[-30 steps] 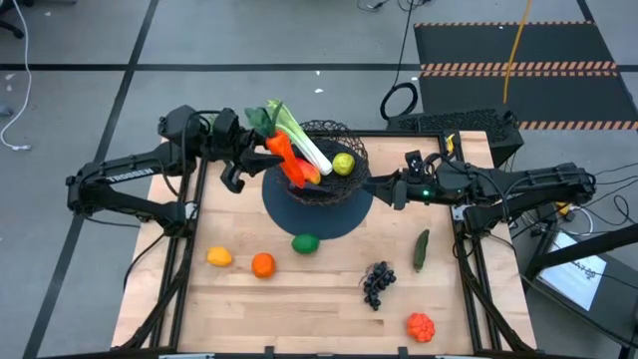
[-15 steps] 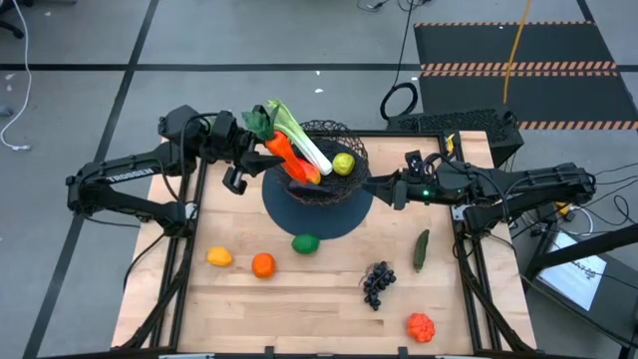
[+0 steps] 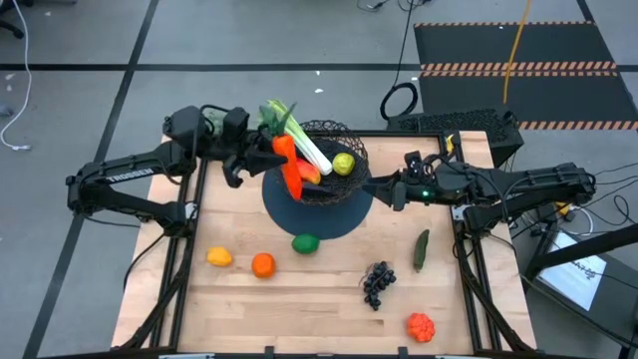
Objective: Build produce basket
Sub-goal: Put the orange carrot into the wire basket
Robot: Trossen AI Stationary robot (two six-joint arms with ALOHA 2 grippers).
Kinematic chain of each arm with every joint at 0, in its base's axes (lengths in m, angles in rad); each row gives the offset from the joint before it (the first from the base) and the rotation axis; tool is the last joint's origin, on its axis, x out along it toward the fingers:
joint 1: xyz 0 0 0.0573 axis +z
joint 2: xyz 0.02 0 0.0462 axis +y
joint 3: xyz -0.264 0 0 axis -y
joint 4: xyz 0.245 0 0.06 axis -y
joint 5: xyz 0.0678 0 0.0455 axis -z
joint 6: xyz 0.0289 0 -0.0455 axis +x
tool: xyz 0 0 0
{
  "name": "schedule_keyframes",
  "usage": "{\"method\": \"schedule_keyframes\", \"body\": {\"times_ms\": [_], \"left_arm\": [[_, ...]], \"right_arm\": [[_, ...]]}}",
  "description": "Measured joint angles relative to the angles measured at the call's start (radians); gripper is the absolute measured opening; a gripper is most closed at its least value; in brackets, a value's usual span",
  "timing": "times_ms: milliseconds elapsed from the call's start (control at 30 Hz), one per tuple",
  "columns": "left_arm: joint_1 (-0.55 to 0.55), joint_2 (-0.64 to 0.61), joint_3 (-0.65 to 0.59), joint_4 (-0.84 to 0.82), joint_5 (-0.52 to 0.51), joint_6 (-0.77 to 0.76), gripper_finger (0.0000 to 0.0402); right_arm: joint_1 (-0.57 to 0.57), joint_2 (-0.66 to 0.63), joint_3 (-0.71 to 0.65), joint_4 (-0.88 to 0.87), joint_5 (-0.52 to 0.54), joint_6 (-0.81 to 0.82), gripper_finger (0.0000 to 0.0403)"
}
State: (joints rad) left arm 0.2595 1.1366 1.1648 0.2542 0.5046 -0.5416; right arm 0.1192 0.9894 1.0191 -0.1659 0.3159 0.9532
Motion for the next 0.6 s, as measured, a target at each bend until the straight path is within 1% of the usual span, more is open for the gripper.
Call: {"method": "schedule_keyframes", "body": {"times_ms": [133,233,333,500,600], "left_arm": [[-0.013,0.000,0.000,-0.031,-0.033,-0.111,0.0152],[-0.014,0.002,0.000,-0.026,-0.055,-0.232,0.0152],[-0.010,0.011,0.000,-0.029,-0.086,-0.399,0.0152],[0.006,0.025,0.000,-0.030,-0.082,-0.723,0.0152],[0.018,0.038,0.000,-0.040,-0.080,-0.888,0.0152]], "right_arm": [[0.000,-0.002,0.000,-0.003,-0.002,-0.021,0.0313],[-0.002,-0.004,0.000,-0.002,-0.002,-0.056,0.0313],[-0.004,-0.009,0.000,-0.005,-0.002,-0.122,0.0313],[-0.027,-0.014,0.000,-0.004,-0.003,-0.249,0.0313],[-0.042,-0.014,0.000,-0.003,-0.005,-0.311,0.0313]]}}
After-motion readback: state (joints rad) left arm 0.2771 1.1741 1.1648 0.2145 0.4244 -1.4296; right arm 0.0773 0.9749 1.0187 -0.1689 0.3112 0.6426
